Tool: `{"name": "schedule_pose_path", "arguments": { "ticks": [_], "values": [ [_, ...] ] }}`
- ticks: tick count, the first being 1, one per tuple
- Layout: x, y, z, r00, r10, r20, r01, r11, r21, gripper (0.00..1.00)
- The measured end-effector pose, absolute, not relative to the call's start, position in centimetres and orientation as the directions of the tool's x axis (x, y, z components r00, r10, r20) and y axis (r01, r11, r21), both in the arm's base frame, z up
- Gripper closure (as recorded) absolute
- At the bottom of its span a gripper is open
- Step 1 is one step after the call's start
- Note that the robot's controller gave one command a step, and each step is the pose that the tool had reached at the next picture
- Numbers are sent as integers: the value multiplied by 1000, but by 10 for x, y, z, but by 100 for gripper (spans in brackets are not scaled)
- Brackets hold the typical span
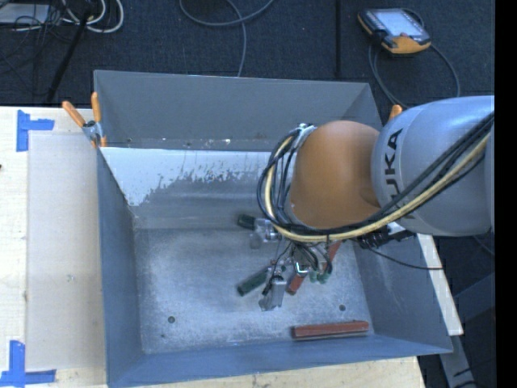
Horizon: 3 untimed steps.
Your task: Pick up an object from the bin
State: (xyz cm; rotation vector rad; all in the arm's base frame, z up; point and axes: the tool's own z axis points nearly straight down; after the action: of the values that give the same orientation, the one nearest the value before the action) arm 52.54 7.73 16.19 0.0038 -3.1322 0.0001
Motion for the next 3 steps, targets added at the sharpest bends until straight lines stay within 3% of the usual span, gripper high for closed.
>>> {"name": "schedule_pose_path", "arguments": {
  "ticks": [1, 2, 3],
  "values": [
    [527, 77, 166, -1000, 0, 2, 0, 1000, 1, 0],
    [536, 55, 99, -998, -58, -3, -58, 998, 0, 0],
    [551, 34, 68, -991, -131, 2, -131, 991, -1, 0]
  ]
}}
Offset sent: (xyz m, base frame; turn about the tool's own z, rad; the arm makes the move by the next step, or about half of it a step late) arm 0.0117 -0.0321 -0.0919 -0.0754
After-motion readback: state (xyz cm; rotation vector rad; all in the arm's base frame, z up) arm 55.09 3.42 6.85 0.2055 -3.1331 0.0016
